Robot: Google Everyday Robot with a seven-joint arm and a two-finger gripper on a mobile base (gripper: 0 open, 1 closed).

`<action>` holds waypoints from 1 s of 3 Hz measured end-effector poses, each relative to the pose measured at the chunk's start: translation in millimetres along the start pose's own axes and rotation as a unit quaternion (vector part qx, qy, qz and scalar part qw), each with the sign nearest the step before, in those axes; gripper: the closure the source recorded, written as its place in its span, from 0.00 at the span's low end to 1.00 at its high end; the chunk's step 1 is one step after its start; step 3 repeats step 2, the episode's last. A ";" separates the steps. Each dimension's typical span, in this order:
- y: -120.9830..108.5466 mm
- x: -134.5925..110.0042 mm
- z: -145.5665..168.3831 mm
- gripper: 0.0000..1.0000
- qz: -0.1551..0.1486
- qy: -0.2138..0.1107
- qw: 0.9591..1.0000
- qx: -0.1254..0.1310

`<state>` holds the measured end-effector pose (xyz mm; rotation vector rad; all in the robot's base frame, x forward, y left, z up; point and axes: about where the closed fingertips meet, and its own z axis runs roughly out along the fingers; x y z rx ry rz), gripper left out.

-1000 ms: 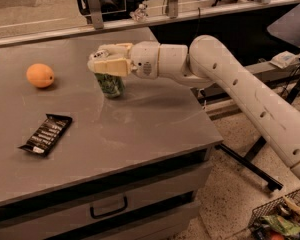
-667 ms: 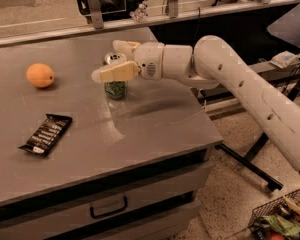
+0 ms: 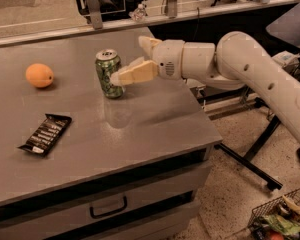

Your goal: Place green can upright

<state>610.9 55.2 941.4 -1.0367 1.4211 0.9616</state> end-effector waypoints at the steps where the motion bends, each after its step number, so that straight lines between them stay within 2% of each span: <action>1: -9.4 -5.5 -32.9 0.00 -0.015 0.028 0.998 0.047; 3: -9.4 -5.5 -32.8 0.00 -0.015 0.028 0.998 0.047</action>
Offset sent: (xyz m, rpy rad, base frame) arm 0.0000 -0.0271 0.0058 -0.0522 -0.0141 -0.0728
